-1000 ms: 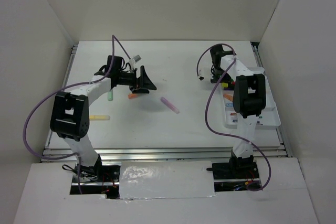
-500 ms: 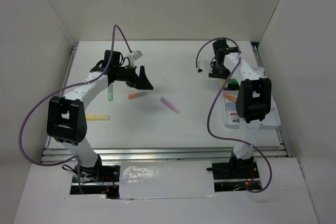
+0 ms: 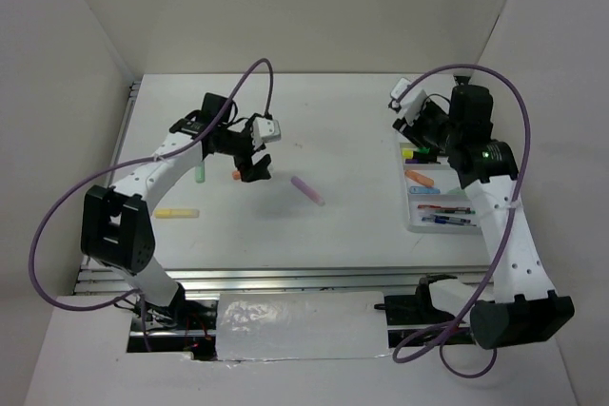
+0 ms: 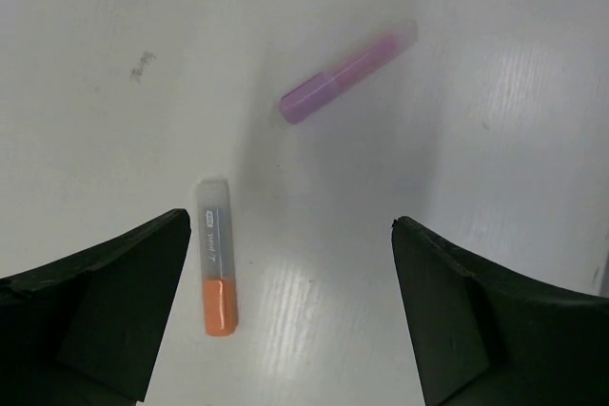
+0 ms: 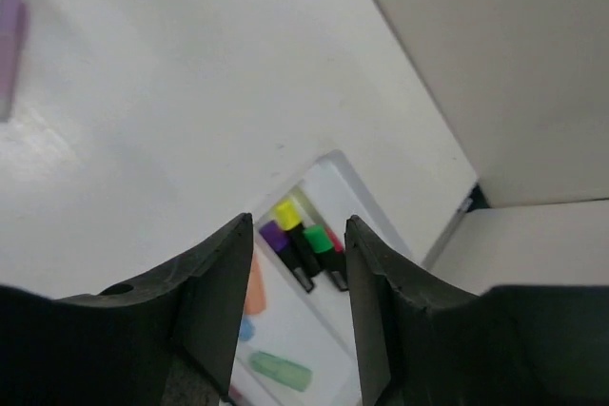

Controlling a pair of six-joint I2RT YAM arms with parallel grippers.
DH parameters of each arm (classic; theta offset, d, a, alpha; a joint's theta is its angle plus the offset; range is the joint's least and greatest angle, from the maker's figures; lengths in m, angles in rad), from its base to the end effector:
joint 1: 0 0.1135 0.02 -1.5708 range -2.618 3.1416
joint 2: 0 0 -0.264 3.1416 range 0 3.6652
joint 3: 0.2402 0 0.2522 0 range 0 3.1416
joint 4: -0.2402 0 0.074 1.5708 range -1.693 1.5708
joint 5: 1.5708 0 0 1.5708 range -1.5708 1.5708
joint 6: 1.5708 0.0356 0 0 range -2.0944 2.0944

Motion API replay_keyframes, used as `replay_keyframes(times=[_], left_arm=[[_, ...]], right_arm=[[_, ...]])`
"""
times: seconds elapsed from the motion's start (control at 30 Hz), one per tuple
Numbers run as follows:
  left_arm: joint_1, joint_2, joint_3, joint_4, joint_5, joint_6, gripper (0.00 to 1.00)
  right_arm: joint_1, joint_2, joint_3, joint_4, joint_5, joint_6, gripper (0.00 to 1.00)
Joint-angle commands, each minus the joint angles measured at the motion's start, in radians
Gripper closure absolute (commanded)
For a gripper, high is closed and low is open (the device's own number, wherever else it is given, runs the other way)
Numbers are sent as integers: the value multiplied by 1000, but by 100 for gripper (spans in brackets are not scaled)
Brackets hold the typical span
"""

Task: Sort the stationery into containers
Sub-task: Grab a piece of stationery with the left arm

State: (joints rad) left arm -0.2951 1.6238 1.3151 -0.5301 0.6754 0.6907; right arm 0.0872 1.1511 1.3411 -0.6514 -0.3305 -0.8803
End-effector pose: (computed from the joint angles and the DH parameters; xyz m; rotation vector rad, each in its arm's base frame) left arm 0.3319 -0.1241 0.2842 1.3239 1.8284 -0.6018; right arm 0.2361 0.0322 0.4118 -1.1125 1.6735 -0.1709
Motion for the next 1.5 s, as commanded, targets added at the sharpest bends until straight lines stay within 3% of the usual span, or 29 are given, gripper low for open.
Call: replay_keyframes(times=[0.0,0.13,0.2,0.37,0.47,0.6,0.9,1.2,1.33,1.47], left_arm=[[-24,37,77,-137,70,372,1],[-79,210,214,-287,70,597,1],[-101,298,291,-317,69,619,1],[-139,441,433,-337,61,648,12],[-156,510,489,-372,24,696,25],[-177,574,513,-429,-8,754,32],[-185,628,486,-390,-62,757,36],[-193,542,334,-249,-94,690,67],[-197,447,257,-180,-94,621,74],[-202,394,289,-247,-37,493,79]], right_arm=[[-4,-27,-77,18,-88,173,49],[-21,-109,-143,-22,-134,272,35],[-32,-146,-180,-25,-145,303,33],[-46,-194,-226,-56,-157,333,33],[-59,-191,-229,-89,-157,331,33],[-79,-172,-221,-102,-192,336,34],[-115,-106,-184,-122,-254,369,37],[-112,-36,-172,-151,-346,437,39],[-93,7,-172,-168,-375,457,41],[-1,-5,-197,-134,-320,432,45]])
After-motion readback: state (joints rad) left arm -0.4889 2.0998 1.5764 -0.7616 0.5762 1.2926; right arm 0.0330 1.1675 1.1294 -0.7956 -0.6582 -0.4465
